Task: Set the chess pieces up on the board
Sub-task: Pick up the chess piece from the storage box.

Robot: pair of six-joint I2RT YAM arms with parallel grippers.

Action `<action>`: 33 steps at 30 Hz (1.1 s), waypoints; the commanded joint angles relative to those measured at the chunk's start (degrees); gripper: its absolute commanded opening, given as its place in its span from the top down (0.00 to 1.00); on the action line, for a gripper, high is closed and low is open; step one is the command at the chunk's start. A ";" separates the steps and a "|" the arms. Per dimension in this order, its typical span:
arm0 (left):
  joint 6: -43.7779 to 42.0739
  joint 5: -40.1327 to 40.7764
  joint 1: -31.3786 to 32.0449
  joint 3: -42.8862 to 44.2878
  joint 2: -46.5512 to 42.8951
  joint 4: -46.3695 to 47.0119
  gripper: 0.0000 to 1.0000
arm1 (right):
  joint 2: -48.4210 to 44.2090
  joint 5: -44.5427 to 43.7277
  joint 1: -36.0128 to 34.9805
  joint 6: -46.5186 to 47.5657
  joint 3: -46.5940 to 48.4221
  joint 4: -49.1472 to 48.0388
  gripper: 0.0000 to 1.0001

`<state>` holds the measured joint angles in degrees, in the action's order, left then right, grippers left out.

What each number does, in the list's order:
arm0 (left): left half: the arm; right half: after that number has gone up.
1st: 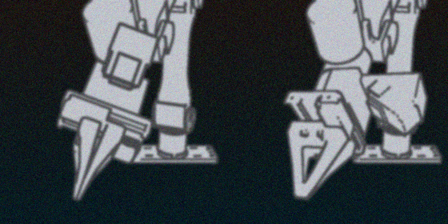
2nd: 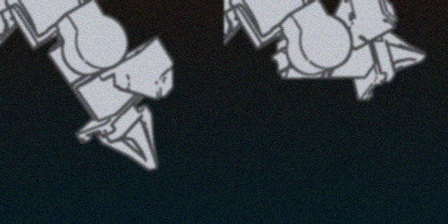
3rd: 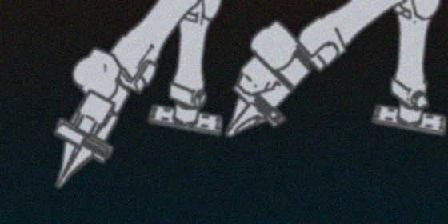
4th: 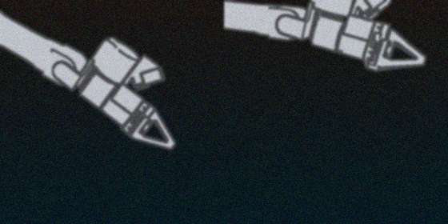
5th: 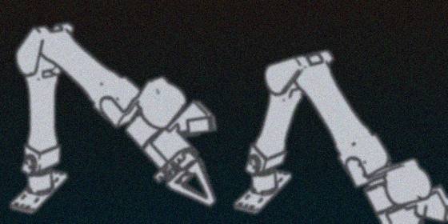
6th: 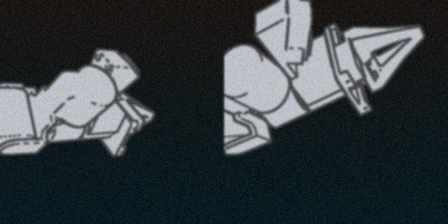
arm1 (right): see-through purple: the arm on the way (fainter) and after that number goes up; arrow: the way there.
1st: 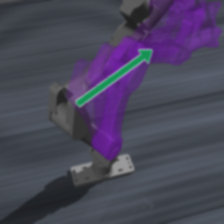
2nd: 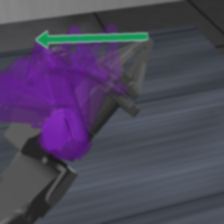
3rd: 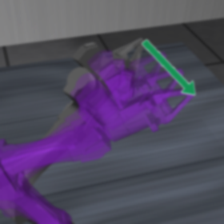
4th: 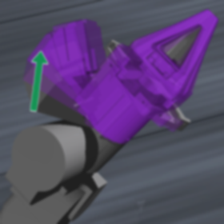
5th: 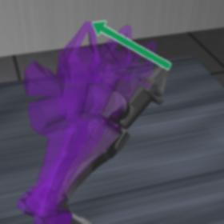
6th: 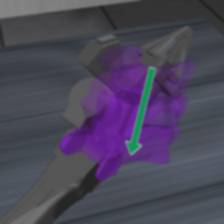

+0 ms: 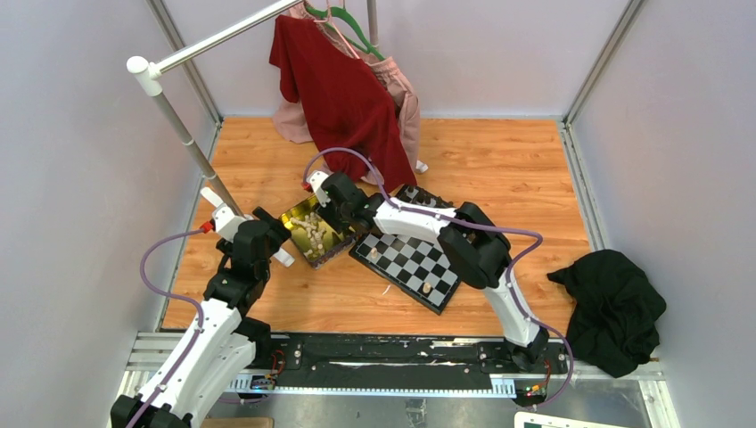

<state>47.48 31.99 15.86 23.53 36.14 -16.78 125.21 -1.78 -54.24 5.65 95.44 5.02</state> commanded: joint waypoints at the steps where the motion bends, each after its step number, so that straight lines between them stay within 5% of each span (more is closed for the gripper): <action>1: -0.88 0.27 0.14 -0.14 -0.56 1.98 0.11 | 1.48 -4.60 0.58 0.69 1.29 -2.69 0.55; 33: -1.69 -1.20 0.14 -1.16 0.90 3.33 0.11 | 7.14 -8.91 2.13 -1.69 4.94 -4.56 0.60</action>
<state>45.98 30.89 15.86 22.87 36.60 -15.07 130.26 -8.62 -52.93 4.99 99.57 0.95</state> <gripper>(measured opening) 0.895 0.407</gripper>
